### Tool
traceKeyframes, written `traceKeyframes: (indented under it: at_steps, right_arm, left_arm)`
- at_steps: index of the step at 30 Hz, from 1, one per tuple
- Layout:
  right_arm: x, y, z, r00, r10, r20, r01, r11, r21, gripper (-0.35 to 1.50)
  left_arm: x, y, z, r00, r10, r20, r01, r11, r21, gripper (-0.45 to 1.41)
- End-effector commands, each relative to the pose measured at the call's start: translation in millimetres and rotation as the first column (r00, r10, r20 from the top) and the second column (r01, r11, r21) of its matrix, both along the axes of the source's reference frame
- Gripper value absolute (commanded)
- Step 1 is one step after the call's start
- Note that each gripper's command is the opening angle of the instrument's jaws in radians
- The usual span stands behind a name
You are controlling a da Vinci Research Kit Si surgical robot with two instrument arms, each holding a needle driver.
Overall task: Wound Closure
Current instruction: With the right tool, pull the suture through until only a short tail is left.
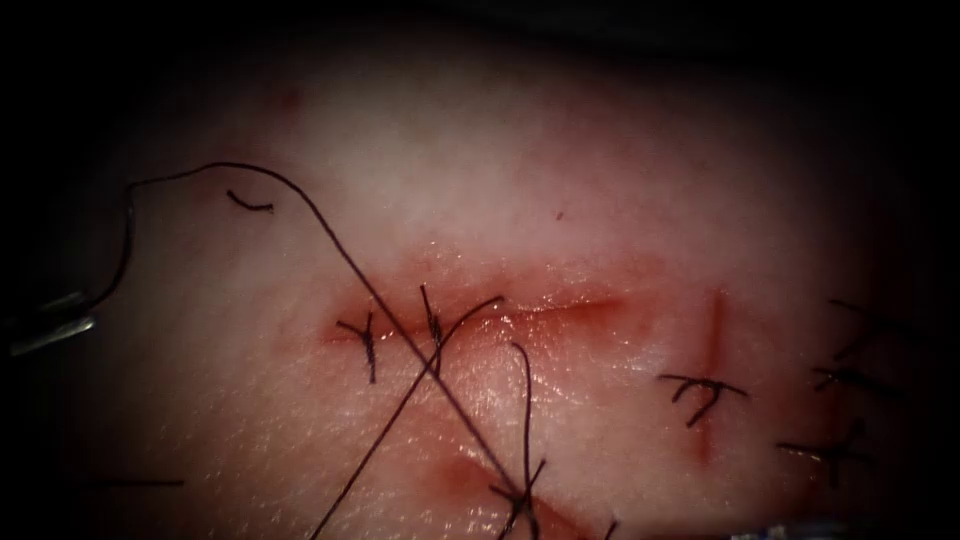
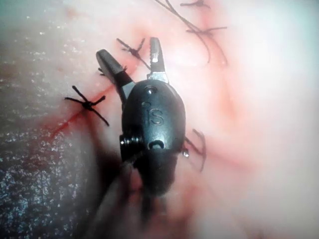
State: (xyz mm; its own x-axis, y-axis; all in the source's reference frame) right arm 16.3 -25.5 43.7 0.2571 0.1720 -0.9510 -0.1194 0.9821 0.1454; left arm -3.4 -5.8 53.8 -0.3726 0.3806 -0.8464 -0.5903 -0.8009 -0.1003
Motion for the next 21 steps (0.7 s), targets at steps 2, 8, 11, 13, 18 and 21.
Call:
traceKeyframes:
  at_steps: [2, 8, 11, 13, 18, 21]
  right_arm:
    - [1.2, 2.0, 3.7, 0.999, 0.028, 0.034, -0.028, 0.999, -0.016, 1.36]
    - [2.8, 5.1, 8.7, 0.993, 0.080, 0.083, -0.077, 0.997, -0.030, 1.36]
    - [4.1, 6.6, 11.9, 0.990, 0.100, 0.098, -0.097, 0.995, -0.038, 1.36]
    - [5.3, 7.3, 14.3, 0.991, 0.099, 0.092, -0.095, 0.994, -0.048, 1.35]
    - [6.9, 7.6, 16.6, 0.988, 0.116, 0.096, -0.113, 0.993, -0.041, 1.28]
    - [7.9, 8.4, 17.4, 0.987, 0.127, 0.096, -0.125, 0.992, -0.025, 1.26]
  left_arm:
    - [-0.1, 0.4, 1.2, 1.000, -0.010, -0.007, 0.010, 1.000, -0.003, -0.45]
    - [0.3, 0.7, 1.9, 0.999, -0.022, -0.024, 0.022, 1.000, -0.013, -0.45]
    - [0.2, 0.5, 1.8, 0.999, -0.024, -0.025, 0.023, 1.000, -0.014, -0.45]
    - [0.2, 0.4, 1.7, 0.999, -0.027, -0.029, 0.026, 1.000, -0.014, -0.45]
    - [0.2, 0.3, 1.5, 0.999, -0.024, -0.026, 0.024, 1.000, -0.015, -0.45]
    - [0.2, 0.3, 1.5, 0.999, -0.024, -0.026, 0.024, 1.000, -0.016, -0.45]
